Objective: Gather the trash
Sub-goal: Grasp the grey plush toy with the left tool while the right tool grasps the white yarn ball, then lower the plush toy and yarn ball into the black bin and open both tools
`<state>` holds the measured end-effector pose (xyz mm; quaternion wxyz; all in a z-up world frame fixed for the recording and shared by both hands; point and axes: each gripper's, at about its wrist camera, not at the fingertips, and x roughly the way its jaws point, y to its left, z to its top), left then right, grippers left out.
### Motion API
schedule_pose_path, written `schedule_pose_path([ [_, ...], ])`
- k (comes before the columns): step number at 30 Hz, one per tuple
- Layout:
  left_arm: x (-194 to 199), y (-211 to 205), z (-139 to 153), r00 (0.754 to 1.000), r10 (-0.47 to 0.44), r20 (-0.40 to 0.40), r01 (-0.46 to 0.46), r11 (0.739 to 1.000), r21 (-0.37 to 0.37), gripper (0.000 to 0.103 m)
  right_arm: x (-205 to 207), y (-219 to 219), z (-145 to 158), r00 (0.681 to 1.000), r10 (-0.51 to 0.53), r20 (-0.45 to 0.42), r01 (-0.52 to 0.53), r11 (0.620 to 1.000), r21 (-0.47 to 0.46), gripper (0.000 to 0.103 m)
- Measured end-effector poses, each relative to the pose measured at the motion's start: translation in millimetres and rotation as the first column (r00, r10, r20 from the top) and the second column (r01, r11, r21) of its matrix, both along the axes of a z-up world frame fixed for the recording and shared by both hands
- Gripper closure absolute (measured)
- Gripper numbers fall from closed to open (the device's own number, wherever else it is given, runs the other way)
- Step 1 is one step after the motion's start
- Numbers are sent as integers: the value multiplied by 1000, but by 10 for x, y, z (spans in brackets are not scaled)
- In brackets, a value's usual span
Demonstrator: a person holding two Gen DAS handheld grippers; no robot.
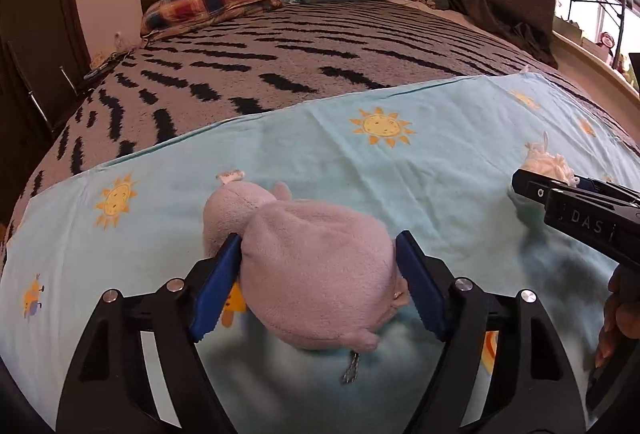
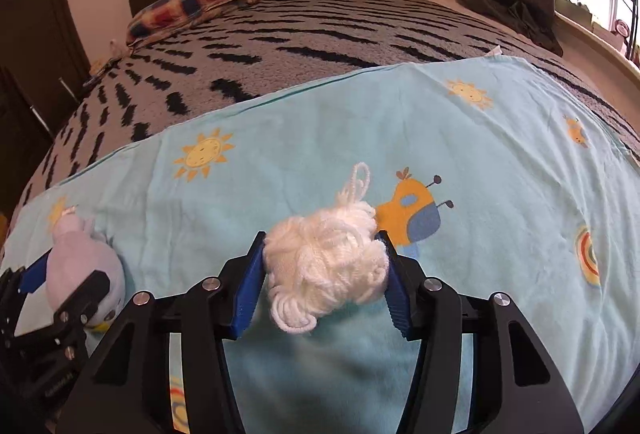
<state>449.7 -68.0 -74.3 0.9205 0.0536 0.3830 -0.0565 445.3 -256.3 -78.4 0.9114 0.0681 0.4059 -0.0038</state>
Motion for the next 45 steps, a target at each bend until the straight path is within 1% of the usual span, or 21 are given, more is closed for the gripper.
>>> schedule_pose_path([
  [3,-139,89,37,1000,-22,-10,22,999,-25,34,-198,15,58,1000,20,13,-20,1000,-18,49],
  [5,-280,158,81,999,-37,-12,36,998,-48,39,-341,39,85,999,39,17,-38,999,-20,49],
  [6,-351,180,102,999,-43,-12,42,998,-54,43,-413,64,102,999,51,19,-50,998,-23,49],
  [10,-740,271,169,996,-92,-7,92,993,-76,48,-763,180,183,993,112,33,-111,993,-31,49],
  [13,-1013,331,196,993,-118,-8,117,989,-92,49,-1039,247,270,988,142,57,-142,990,-5,49],
  [17,-1426,401,278,989,-145,22,146,984,-100,50,-1410,306,365,980,178,90,-182,983,35,49],
  [22,-2052,499,383,980,-186,76,194,974,-114,50,-1993,373,425,969,219,118,-224,974,27,49],
  [25,-2405,550,426,973,-204,105,216,968,-128,50,-2432,352,407,966,225,126,-230,973,26,49],
  [29,-2932,584,427,964,-226,139,244,962,-123,50,-2982,329,336,962,229,149,-232,973,2,49],
  [34,-3490,568,301,956,-258,143,275,955,-115,50,-3602,308,173,955,249,161,-254,967,10,49],
  [36,-3662,545,246,953,-269,143,285,952,-114,50,-3757,312,114,954,254,160,-259,966,9,49],
  [39,-3905,503,125,946,-298,126,313,941,-132,50,-3974,357,-12,951,269,150,-275,961,19,49],
  [42,-4072,459,-3,941,-324,96,335,931,-143,50,-4114,372,-193,954,276,114,-284,957,62,49],
  [45,-4195,403,-207,937,-346,56,351,927,-134,50,-4218,363,-438,962,266,62,-271,957,105,49],
])
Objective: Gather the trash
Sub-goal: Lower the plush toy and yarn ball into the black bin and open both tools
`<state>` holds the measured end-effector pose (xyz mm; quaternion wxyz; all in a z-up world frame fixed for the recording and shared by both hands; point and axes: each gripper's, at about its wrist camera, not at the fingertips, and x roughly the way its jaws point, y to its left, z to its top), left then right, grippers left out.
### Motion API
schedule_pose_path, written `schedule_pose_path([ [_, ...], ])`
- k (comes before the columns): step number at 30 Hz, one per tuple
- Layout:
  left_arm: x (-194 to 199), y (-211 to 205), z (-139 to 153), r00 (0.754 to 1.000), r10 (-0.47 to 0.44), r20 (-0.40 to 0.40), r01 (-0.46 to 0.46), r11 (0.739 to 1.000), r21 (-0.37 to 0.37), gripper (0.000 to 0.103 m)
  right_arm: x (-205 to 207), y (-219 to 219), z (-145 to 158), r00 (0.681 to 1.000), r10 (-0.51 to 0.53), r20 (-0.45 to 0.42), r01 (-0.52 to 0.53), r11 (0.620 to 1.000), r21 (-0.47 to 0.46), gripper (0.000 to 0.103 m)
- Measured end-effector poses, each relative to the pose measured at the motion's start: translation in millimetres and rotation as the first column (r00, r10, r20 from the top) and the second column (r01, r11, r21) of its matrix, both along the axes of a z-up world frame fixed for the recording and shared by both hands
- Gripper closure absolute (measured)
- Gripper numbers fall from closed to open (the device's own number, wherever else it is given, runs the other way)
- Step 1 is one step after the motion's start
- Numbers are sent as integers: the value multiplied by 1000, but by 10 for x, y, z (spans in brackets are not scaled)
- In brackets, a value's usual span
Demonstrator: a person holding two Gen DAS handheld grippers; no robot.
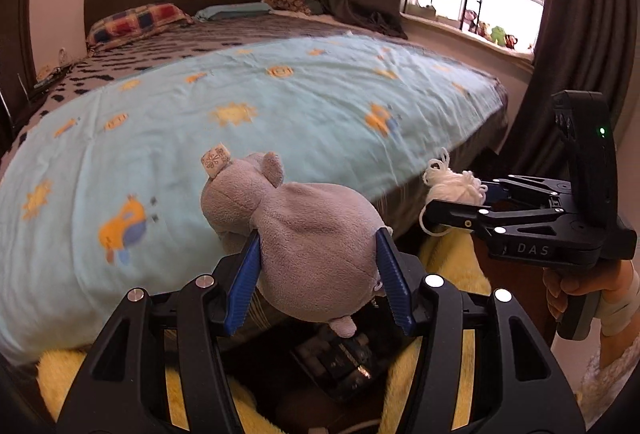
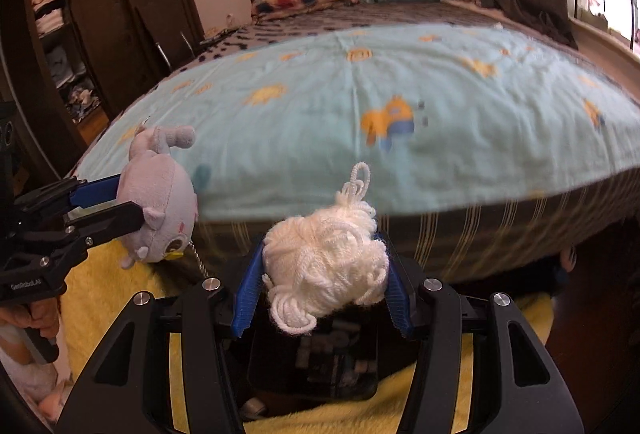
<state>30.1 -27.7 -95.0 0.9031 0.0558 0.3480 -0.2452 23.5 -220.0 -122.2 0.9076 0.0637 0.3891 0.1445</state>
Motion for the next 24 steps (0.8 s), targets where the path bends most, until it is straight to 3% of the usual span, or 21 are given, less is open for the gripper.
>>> schedule_pose_path([
  [7,-113,-65,-467,997,-10,-74,14,999,53,52,-87,29,-467,992,-14,-126,16,1000,14,49],
  [17,-300,-98,-694,991,-25,-134,33,998,53,56,-123,87,-561,989,-5,-148,8,1000,20,49],
  [24,-172,-124,-1051,959,-28,-282,45,998,54,56,-64,152,-739,978,-12,-209,12,1000,2,49],
])
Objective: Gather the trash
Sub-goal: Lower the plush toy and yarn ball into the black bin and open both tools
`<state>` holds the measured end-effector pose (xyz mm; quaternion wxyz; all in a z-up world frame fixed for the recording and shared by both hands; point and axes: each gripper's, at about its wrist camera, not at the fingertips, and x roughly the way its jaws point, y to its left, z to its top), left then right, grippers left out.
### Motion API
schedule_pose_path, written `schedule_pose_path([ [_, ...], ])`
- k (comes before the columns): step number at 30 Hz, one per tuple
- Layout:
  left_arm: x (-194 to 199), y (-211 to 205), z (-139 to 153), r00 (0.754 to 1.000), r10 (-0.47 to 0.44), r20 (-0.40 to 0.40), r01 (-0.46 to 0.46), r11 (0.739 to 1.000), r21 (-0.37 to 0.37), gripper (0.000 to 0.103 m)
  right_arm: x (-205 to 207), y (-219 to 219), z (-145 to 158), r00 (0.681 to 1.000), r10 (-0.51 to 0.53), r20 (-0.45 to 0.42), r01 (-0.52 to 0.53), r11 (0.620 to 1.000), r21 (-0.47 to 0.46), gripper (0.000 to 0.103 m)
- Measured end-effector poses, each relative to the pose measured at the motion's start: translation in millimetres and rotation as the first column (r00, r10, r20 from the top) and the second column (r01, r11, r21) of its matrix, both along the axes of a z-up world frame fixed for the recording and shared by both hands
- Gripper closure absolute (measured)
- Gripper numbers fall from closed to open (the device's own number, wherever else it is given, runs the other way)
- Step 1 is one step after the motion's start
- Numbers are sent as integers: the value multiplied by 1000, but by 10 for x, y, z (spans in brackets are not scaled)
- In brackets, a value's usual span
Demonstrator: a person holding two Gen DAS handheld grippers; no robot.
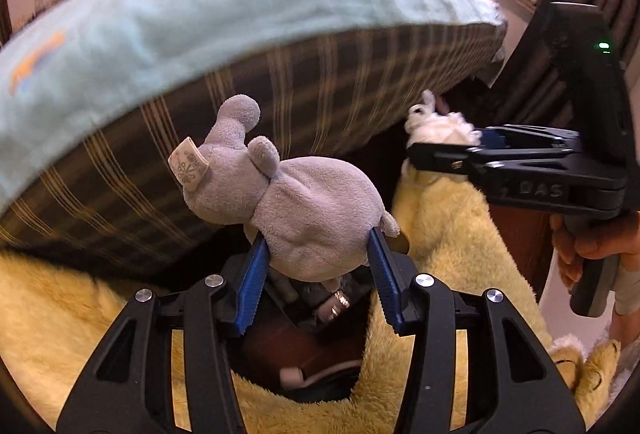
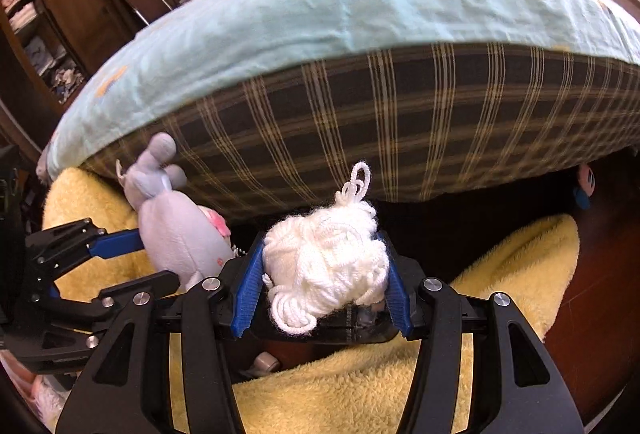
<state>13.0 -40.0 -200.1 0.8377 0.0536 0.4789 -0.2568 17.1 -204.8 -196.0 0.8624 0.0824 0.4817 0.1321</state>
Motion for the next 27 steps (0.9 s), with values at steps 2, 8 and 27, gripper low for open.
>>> schedule_pose_path([
  [2,79,25,-128,999,12,-47,-12,1000,-2,56,28,-9,-94,1000,-3,-23,3,1000,-3,49],
  [8,262,-19,-404,993,9,-116,-9,1000,1,57,141,13,-407,996,-22,-89,21,1000,-13,49],
  [27,381,3,-590,983,45,-179,-40,999,28,45,385,-85,-590,989,-94,-117,98,995,29,28],
])
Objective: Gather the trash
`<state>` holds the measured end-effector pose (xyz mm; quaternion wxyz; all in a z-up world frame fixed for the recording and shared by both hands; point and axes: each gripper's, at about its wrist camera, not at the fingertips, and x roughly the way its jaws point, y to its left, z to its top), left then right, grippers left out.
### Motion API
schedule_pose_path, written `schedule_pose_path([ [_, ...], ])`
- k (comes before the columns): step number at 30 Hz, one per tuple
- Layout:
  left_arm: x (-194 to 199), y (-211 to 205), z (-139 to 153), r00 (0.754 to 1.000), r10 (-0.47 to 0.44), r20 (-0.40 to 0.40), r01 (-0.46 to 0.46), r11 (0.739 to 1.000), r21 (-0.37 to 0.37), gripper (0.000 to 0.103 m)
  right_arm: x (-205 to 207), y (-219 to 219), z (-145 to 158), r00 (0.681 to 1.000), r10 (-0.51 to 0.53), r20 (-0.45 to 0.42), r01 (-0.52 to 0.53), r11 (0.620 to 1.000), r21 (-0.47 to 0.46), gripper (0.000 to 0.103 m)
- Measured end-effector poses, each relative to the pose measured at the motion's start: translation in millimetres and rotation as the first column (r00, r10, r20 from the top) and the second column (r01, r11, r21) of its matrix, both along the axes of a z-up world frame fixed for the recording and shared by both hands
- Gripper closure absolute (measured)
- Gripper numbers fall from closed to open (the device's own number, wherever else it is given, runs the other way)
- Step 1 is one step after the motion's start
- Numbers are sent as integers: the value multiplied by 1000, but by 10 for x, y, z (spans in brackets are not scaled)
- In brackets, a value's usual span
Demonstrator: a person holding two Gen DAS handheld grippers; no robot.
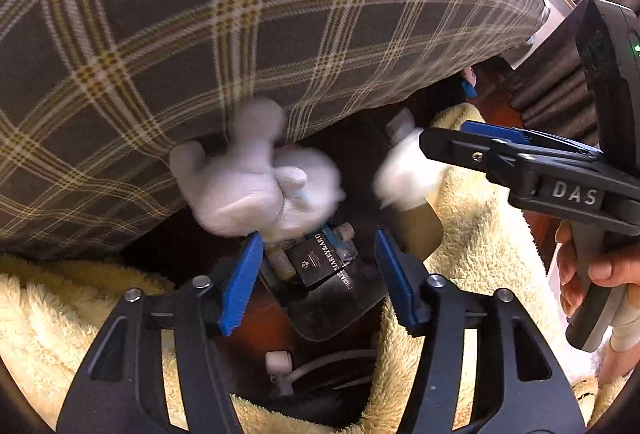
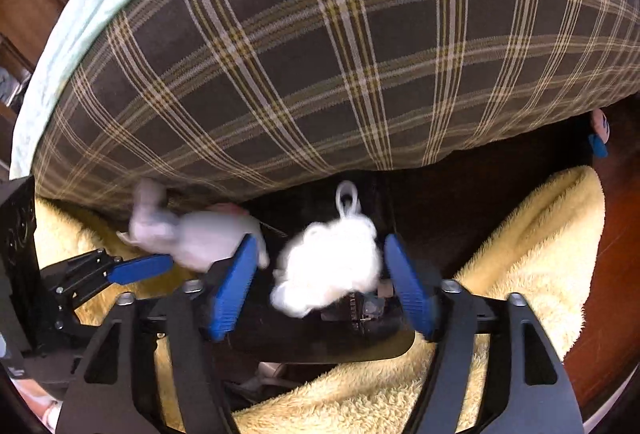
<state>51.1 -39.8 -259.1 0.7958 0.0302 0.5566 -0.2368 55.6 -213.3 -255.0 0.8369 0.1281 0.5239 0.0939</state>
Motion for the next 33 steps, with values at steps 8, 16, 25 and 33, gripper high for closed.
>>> schedule_pose_path([
  [8,-12,183,364,992,38,118,-38,999,-1,28,-49,-67,224,999,-32,41,32,999,10,17],
  [16,-121,414,900,965,89,248,-87,996,-22,16,-216,-83,674,988,-52,148,56,998,-27,8],
  [25,-240,458,1647,905,141,401,-124,990,-67,8,-434,53,1531,928,-7,374,59,990,-128,3],
  [33,-378,459,2186,841,206,500,-187,978,-89,8,-768,-47,2180,850,-47,525,150,976,-156,3],
])
